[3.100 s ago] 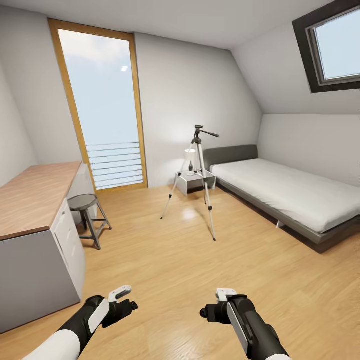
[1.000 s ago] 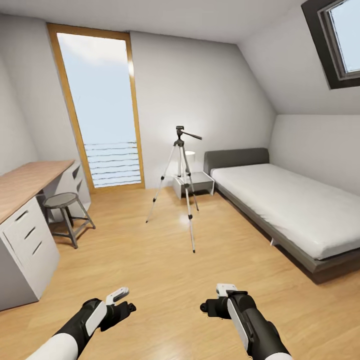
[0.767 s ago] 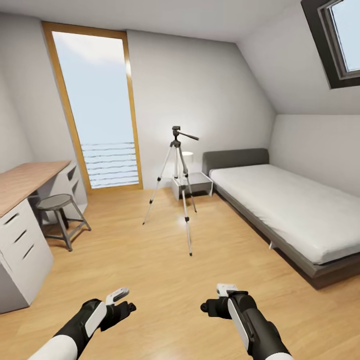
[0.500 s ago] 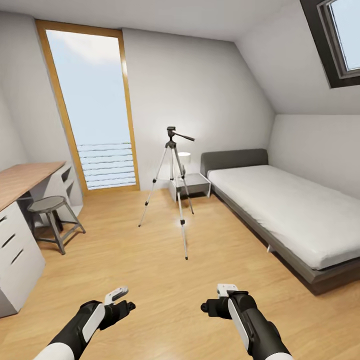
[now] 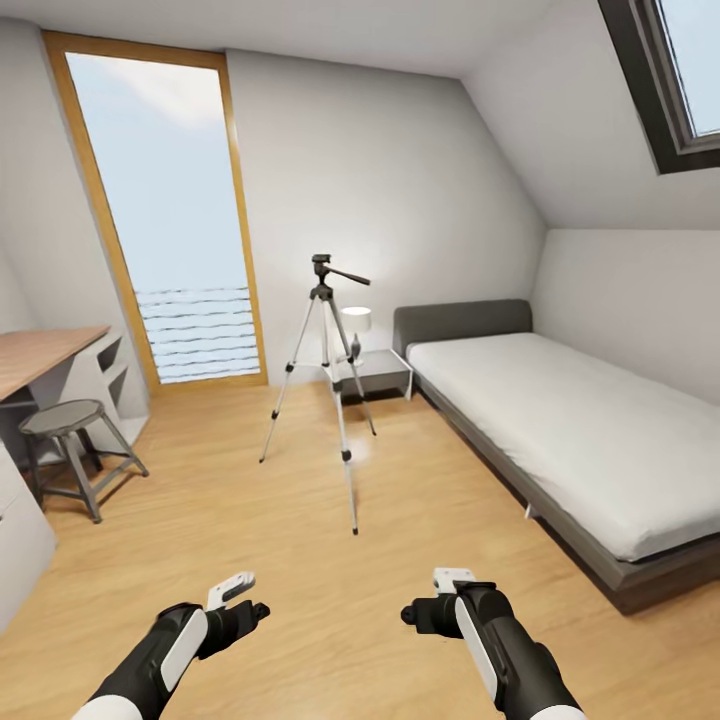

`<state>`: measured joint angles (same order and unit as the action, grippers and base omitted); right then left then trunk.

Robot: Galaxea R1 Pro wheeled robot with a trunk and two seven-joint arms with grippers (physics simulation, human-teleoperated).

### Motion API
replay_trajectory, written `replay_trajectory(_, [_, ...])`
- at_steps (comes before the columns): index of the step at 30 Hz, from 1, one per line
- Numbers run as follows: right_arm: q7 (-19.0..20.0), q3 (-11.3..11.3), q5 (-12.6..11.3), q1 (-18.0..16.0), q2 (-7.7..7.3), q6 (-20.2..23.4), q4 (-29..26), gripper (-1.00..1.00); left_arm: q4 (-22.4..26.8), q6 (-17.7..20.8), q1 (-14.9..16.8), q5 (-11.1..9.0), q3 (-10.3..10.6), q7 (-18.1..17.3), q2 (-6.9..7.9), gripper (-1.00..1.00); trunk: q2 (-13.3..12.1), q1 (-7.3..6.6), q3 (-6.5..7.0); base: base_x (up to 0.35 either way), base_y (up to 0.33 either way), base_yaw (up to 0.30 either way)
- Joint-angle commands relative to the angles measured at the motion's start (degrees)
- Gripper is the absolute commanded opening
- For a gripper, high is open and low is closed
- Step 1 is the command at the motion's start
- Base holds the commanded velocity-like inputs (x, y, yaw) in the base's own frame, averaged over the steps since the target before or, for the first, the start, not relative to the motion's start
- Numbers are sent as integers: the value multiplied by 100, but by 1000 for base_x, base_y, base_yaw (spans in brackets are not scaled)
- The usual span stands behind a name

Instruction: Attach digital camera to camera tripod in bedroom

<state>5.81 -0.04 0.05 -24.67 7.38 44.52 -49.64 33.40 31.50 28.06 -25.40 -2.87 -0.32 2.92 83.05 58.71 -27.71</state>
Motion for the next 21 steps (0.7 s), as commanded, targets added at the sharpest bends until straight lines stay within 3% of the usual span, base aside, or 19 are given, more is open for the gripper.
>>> replay_trajectory(1, [16,0,4,-3,0,26,-7,100,8,38,2,-18,-22,-3,-3,100,3,2,-6,233,-256,0])
replay_trajectory(12, [15,13,9,-3,0,35,-22,100,32,30,-17,-155,-36,-3,32,100,3,2,-6,233,-258,52])
replay_trajectory(21, [6,11,16,-8,0,37,-27,100,157,-18,-178,-781,-106,10,153,100,3,2,-6,233,-259,227])
